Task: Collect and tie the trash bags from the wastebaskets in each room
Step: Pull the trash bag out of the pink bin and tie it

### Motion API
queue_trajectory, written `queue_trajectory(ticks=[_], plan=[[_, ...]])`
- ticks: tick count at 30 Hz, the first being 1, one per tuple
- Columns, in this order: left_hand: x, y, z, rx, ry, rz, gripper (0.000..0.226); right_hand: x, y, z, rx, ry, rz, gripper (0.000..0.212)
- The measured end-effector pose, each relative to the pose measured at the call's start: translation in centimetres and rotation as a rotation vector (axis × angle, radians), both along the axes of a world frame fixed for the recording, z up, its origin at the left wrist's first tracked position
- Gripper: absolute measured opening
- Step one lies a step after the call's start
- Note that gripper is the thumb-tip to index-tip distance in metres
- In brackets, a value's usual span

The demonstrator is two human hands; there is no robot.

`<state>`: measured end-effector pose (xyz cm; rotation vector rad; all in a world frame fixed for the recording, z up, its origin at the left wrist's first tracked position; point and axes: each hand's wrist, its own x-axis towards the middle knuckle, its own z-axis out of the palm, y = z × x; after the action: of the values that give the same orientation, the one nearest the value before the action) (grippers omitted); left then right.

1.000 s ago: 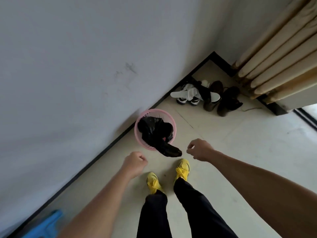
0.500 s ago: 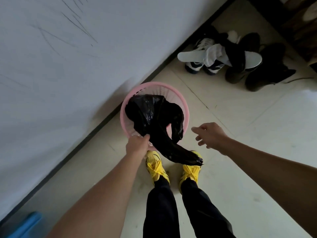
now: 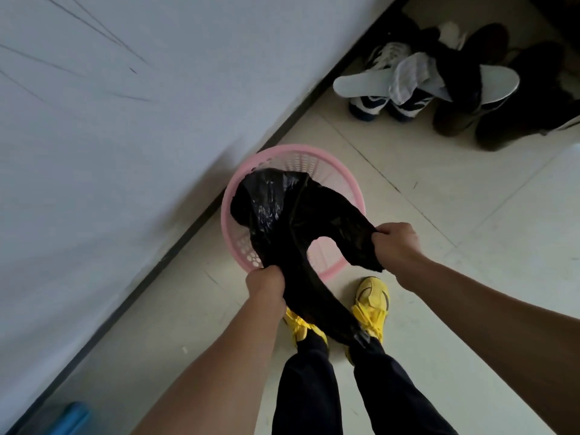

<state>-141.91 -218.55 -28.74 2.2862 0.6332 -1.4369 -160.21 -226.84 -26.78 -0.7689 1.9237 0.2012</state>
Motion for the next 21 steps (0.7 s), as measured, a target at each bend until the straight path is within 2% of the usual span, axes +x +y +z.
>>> queue_trajectory(ticks=[4,6,8,10,11,13,14,16,17,18,19,21], plan=[[2.2,-1.6,1.5,-0.070,-0.095,0.024,0.048,0.0,-1.0,2.9,-0.118,-0.063,-0.177,0.025],[2.6,-2.6,2.4,-0.197,-0.046,0.028,0.069,0.2,-1.4,4.4,-0.139,-0.124,-0.269,0.026],[2.2,-3.4,3.3,-0.329,-0.019,-0.189,0.094,0.1,-1.5,5.8,-0.140,-0.198,-0.401,0.029],[1.5,-3.6,3.8,-0.313,-0.029,-0.621,0.101,0.0,-1.6,7.0,-0.144,-0.263,-0.534,0.030],[1.3,-3.5,3.9,-0.237,-0.047,-0.854,0.092,-0.2,-1.8,7.5,-0.147,-0.290,-0.587,0.030],[1.7,-3.6,4.3,-0.066,-0.163,-1.162,0.051,-0.5,-2.4,8.4,-0.163,-0.334,-0.678,0.028],[2.2,-3.7,4.5,-0.009,-0.252,-1.198,0.036,-0.9,-2.9,8.8,-0.172,-0.365,-0.730,0.025],[3.5,-4.1,4.7,0.038,-0.442,-1.149,0.027,-2.0,-3.9,9.0,-0.145,-0.472,-0.806,0.016],[4.4,-4.6,5.0,0.031,-0.524,-1.097,0.026,-2.7,-4.5,9.0,-0.122,-0.534,-0.756,0.015],[5.5,-5.1,5.3,0.006,-0.591,-1.030,0.025,-3.4,-4.9,9.0,-0.098,-0.559,-0.592,0.016],[6.7,-5.4,5.8,-0.026,-0.639,-0.962,0.024,-4.1,-5.1,8.8,-0.071,-0.521,-0.334,0.017],[9.2,-5.7,6.8,-0.042,-0.664,-0.890,0.024,-5.0,-4.8,8.6,0.000,-0.285,0.230,0.027]])
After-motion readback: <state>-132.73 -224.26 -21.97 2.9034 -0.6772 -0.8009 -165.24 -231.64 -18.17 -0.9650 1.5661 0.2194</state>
